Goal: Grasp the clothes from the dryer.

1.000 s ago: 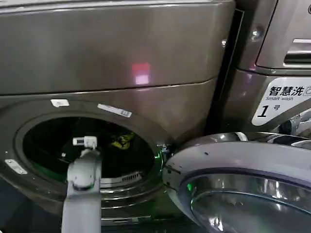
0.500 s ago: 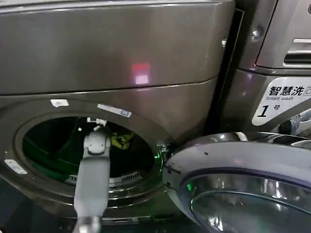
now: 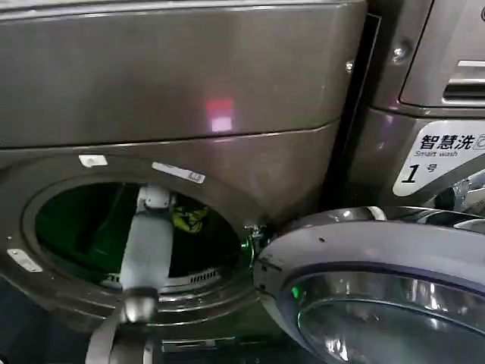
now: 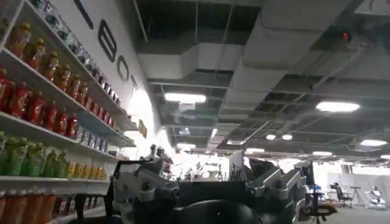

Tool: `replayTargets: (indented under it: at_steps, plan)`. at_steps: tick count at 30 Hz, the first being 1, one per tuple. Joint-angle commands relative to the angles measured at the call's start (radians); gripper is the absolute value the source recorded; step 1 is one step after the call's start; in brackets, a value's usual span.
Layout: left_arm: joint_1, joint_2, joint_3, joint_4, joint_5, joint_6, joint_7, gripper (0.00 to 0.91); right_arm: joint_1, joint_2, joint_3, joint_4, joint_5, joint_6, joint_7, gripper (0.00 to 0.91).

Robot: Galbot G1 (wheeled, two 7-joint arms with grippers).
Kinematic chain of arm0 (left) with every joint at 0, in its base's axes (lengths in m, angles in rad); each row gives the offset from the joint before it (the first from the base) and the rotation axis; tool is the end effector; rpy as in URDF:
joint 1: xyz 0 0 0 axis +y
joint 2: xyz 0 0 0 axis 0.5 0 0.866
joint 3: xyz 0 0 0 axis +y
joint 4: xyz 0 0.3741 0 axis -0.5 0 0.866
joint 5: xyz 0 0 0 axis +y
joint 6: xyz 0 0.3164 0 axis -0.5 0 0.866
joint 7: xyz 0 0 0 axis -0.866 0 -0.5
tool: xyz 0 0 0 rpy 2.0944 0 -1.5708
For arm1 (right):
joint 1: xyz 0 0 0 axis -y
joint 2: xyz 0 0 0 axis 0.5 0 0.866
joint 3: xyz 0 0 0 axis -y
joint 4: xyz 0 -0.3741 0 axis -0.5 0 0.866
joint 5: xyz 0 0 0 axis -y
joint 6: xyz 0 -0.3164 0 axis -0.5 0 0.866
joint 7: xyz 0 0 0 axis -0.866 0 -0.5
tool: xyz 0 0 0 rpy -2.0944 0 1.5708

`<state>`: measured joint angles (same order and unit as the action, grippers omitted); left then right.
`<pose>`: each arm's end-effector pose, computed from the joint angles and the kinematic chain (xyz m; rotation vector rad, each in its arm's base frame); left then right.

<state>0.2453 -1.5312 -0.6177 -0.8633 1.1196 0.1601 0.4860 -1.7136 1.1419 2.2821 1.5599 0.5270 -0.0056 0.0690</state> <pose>0.5821 0.0455 -0.2301 -0.2877 -2.4213 -1.3611 -0.1788 -0.4397 -0.1318 1.9904 2.0179 -0.5368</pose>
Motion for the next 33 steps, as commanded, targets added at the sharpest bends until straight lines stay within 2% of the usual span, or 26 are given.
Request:
replayTargets:
  at_steps: [1, 4, 6, 11, 18, 22, 27, 33]
  plan:
    - [-0.044, 0.023, -0.003, 0.003, 0.443, -0.317, 0.464, 0.907, -0.003, -0.001, -0.005, 0.004, -0.002, 0.001, -0.001, 0.907]
    - [-0.060, 0.025, -0.007, 0.016, 0.471, -0.340, 0.529, 0.907, -0.001, -0.001, -0.010, 0.004, -0.003, 0.002, -0.001, 0.907]
    - [-0.074, 0.029, -0.005, 0.014, 0.439, -0.336, 0.665, 0.907, 0.001, 0.000, -0.013, 0.001, -0.003, 0.003, -0.002, 0.907]
    - [-0.105, 0.043, -0.003, 0.023, 0.404, -0.403, 0.831, 0.907, 0.008, 0.000, -0.025, -0.001, -0.005, 0.007, -0.004, 0.907]
    - [-0.121, 0.064, -0.001, 0.053, 0.373, -0.464, 0.862, 0.907, 0.012, 0.003, -0.037, -0.010, -0.024, 0.013, -0.004, 0.907]
    - [-0.125, 0.068, -0.001, 0.073, 0.359, -0.456, 0.862, 0.907, 0.012, 0.004, -0.038, -0.013, -0.024, 0.017, -0.004, 0.907]
    - [-0.129, 0.074, -0.013, 0.137, 0.351, -0.394, 0.861, 0.907, 0.014, 0.004, -0.043, -0.012, -0.026, 0.019, -0.004, 0.907]
    - [-0.128, 0.085, -0.030, 0.184, 0.350, -0.362, 0.860, 0.907, 0.013, 0.000, -0.044, -0.016, -0.027, 0.022, -0.004, 0.907]
